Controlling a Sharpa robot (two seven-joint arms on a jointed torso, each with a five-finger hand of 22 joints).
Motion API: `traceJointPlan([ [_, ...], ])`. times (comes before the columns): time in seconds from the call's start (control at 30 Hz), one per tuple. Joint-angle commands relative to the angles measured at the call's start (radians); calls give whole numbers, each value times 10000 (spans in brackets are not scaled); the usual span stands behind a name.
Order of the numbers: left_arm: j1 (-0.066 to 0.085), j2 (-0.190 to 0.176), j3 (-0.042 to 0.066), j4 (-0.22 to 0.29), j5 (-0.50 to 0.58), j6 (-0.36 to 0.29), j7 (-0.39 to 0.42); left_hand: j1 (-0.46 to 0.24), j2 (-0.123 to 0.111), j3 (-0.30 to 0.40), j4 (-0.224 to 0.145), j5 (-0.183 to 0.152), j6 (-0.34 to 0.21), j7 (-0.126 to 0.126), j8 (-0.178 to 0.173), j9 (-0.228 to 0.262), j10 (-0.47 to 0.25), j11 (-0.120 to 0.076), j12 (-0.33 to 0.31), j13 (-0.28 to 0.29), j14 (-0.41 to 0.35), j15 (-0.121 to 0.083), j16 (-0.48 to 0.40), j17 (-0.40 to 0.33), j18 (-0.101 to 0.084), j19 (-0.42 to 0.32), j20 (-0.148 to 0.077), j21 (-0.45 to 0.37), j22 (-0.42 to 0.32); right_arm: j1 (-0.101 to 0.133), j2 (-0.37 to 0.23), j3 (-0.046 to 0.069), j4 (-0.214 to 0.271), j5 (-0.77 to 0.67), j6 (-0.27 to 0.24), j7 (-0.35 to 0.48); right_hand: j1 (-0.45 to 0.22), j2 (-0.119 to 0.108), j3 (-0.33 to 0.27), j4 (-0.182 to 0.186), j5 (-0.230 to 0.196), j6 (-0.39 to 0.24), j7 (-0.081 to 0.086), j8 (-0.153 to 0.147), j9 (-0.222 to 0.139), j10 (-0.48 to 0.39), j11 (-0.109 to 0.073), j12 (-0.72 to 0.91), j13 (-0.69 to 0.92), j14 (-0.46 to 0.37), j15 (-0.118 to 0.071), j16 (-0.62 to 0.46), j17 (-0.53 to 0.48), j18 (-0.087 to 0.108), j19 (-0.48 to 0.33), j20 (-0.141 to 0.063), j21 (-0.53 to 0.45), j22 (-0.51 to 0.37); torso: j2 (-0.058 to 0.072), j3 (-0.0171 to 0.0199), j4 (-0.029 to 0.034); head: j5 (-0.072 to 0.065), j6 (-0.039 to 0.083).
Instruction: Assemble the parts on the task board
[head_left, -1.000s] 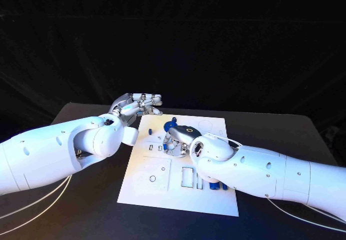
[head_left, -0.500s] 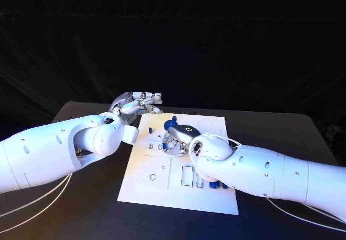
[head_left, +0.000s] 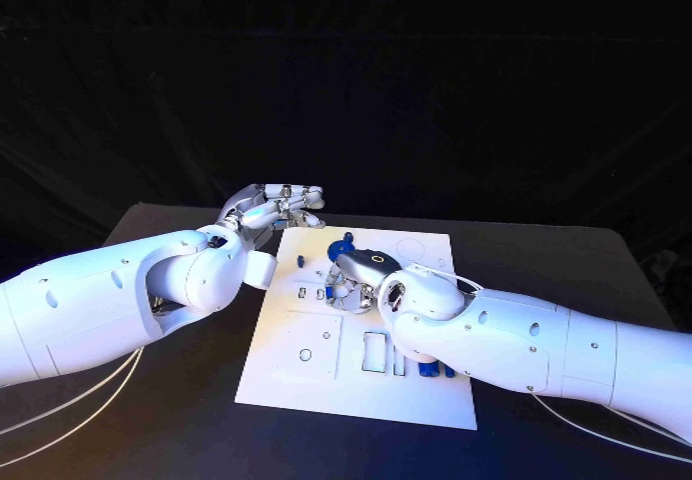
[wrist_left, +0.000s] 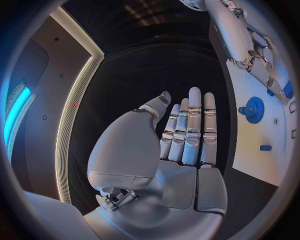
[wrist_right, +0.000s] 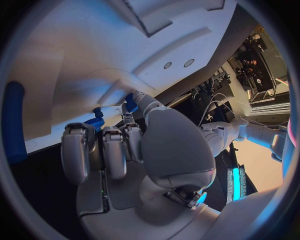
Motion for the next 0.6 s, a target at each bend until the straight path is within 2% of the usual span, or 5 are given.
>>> traceJointPlan([
  [0.03, 6, 7, 6, 23, -32, 178, 29, -35, -42, 20, -32, 7, 56, 40, -54, 11, 11, 60, 6, 14, -82, -6, 43, 18, 175, -80, 15, 46, 11, -60, -23, -50, -41, -137, 499, -134, -90, 1, 13, -4, -65, -35, 29, -28, -9, -15, 42, -58, 1213, 1043, -30, 57, 2632, 50, 256, -38, -37, 1635, 6, 0, 8, -37, 0],
  [0.3, 6, 4, 6, 15, -32, 169, 21, 8, -21, 59, -65, 15, 47, 41, -63, 9, 0, 58, 0, 11, -94, -11, 46, 21, 180, -88, 15, 59, 15, -63, -18, -50, -41, -146, 415, -127, -190, -93, -17, 9, -109, -88, 62, -60, -24, -46, 72, -87, 1189, 1043, -6, 57, 2632, 55, 243, -20, -63, 1622, 2, -1, -3, -77, 10],
  [0.6, 6, 8, 6, 7, -32, 165, 16, -6, -32, 54, -63, 11, 39, 47, -69, 7, -7, 65, -2, 10, -96, -7, 48, 22, 180, -93, 17, 62, 16, -64, -21, -50, -40, -145, 307, -115, -468, -289, -147, 100, -432, -318, 167, -196, -84, -136, 167, -177, 1110, 1043, 73, 57, 2632, 65, 219, 45, -117, 1600, 11, 4, 10, -76, 16],
])
